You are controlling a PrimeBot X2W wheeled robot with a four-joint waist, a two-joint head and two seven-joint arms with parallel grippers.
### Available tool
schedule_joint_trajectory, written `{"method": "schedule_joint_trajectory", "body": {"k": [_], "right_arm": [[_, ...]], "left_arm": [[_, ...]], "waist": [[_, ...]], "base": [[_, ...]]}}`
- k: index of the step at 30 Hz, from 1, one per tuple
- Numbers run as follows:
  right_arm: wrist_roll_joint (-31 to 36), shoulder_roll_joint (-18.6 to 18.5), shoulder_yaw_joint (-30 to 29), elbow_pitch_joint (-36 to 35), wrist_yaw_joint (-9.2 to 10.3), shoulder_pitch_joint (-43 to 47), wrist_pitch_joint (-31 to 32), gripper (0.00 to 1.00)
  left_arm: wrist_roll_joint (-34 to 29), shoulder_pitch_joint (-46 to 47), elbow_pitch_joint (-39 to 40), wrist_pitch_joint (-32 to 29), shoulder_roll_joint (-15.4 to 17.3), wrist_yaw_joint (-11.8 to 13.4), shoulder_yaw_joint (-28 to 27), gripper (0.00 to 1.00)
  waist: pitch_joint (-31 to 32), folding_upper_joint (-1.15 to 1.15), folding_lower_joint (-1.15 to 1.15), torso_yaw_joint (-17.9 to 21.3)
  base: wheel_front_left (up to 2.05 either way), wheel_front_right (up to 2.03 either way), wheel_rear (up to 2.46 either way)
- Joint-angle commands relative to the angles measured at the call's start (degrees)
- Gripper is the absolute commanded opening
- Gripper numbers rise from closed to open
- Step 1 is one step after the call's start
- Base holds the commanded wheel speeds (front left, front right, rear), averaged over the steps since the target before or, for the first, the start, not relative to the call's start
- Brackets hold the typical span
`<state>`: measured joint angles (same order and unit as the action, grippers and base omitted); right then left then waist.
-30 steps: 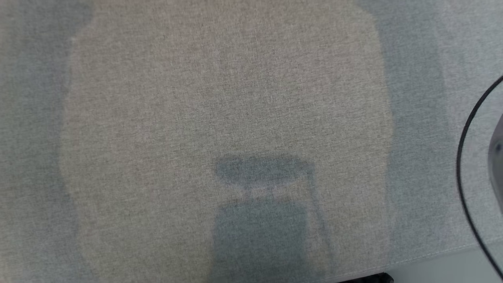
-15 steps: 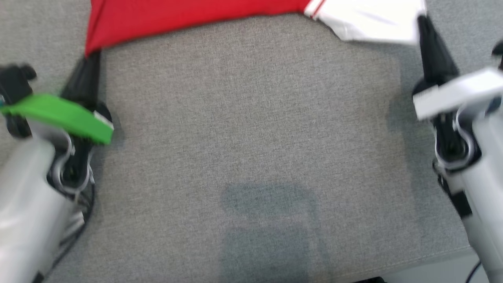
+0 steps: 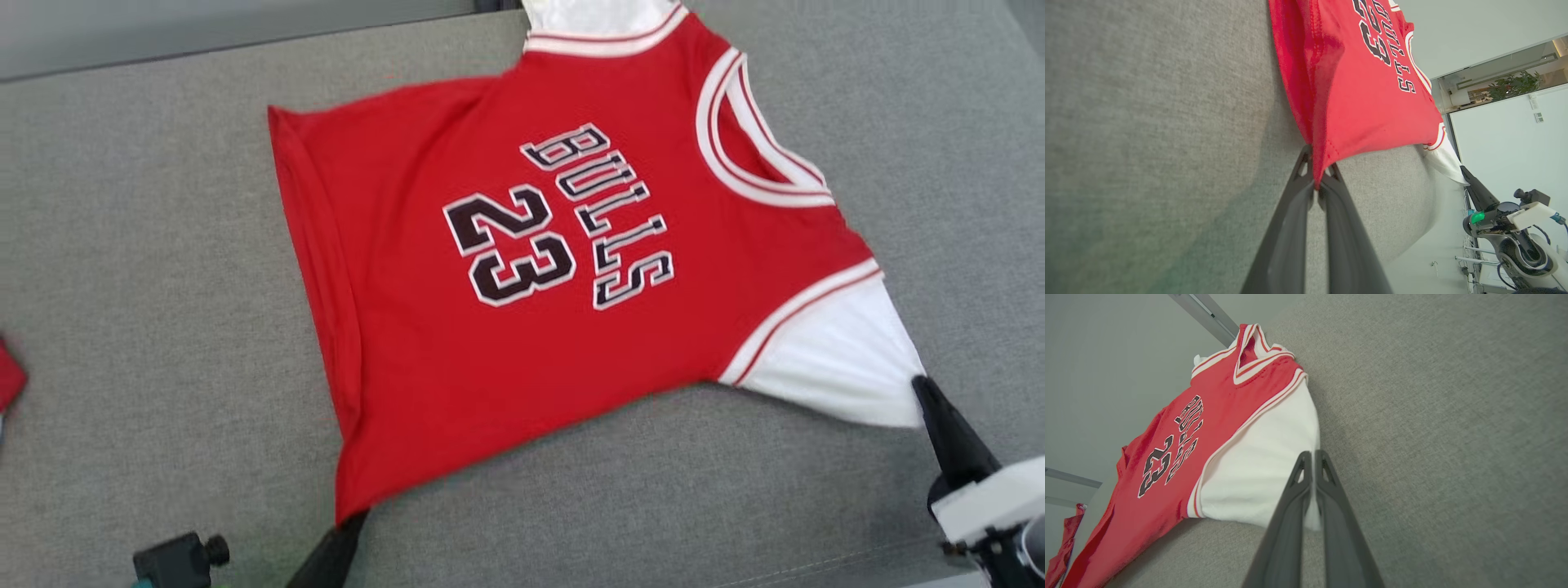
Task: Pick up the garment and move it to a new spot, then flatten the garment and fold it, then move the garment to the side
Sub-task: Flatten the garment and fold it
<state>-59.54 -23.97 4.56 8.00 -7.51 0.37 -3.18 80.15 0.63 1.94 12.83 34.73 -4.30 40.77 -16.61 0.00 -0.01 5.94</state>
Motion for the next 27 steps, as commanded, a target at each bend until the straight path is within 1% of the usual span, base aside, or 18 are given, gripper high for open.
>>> {"method": "schedule_joint_trajectory", "body": {"k": [1, 3, 5, 8, 10, 14, 19, 23, 27], "right_arm": [[-0.53, 0.43, -1.17, -0.82, 0.04, 3.31, 0.32, 0.0], [-1.05, 1.05, -3.19, -2.06, 0.06, 7.85, 1.09, 0.0], [-1.23, 1.94, -4.93, -3.87, 0.06, 10.9, 1.64, 0.0], [-1.38, 3.08, -7.26, -6.55, 0.03, 12.5, 3.0, 0.0], [-0.54, 3.77, -8.65, -7.52, 0.03, 11.59, 4.52, 0.0], [2.12, 5.58, -10.33, -8.14, 0.01, 5.98, 9.04, 0.0], [6.91, 7.9, -11.58, -6.1, 0.01, -3.34, 15.21, 0.0], [10.57, 9.49, -12.55, -3.8, 0.01, -10.43, 19.59, 0.0], [14.31, 10.41, -13.2, -0.43, 0.01, -16.34, 22.78, 0.0]], "left_arm": [[0.08, -3.0, 1.74, 0.88, 0.37, 1.13, -0.4, 0.0], [-0.32, -7.34, 4.41, 1.61, -0.31, 2.49, -1.12, 0.0], [-1.0, -10.28, 6.94, 2.01, -0.89, 3.29, -2.34, 0.0], [-2.23, -12.56, 10.66, 2.3, -1.27, 4.24, -3.75, 0.0], [-3.23, -12.46, 12.66, 2.33, -0.74, 4.79, -4.21, 0.0], [-3.22, -8.61, 15.07, 0.26, 0.33, 5.32, -5.3, 0.0], [-2.05, -2.53, 16.07, -4.11, 0.61, 6.65, -6.1, 0.0], [-0.89, 3.04, 14.66, -8.05, -0.45, 8.02, -5.89, 0.0], [-0.18, 8.69, 11.63, -11.27, -2.32, 9.06, -5.43, 0.0]], "waist": [[4.78, 0.0, 0.01, -0.52], [5.09, 0.0, 0.01, -0.96], [4.87, 0.0, 0.01, -1.29], [4.26, 0.0, 0.01, -1.48], [3.93, 0.0, 0.01, -1.57], [3.27, 0.0, 0.01, -1.78], [2.66, 0.0, 0.01, -2.1], [2.05, 0.0, 0.01, -2.69], [1.47, 0.0, 0.01, -3.26]], "base": [[0.0, 0.0, 0.0], [0.0, 0.0, 0.0], [0.0, 0.0, 0.0], [0.0, 0.0, 0.0], [0.0, 0.0, 0.0], [0.0, 0.0, 0.0], [0.0, 0.0, 0.0], [0.0, 0.0, 0.0], [0.0, 0.0, 0.0]]}}
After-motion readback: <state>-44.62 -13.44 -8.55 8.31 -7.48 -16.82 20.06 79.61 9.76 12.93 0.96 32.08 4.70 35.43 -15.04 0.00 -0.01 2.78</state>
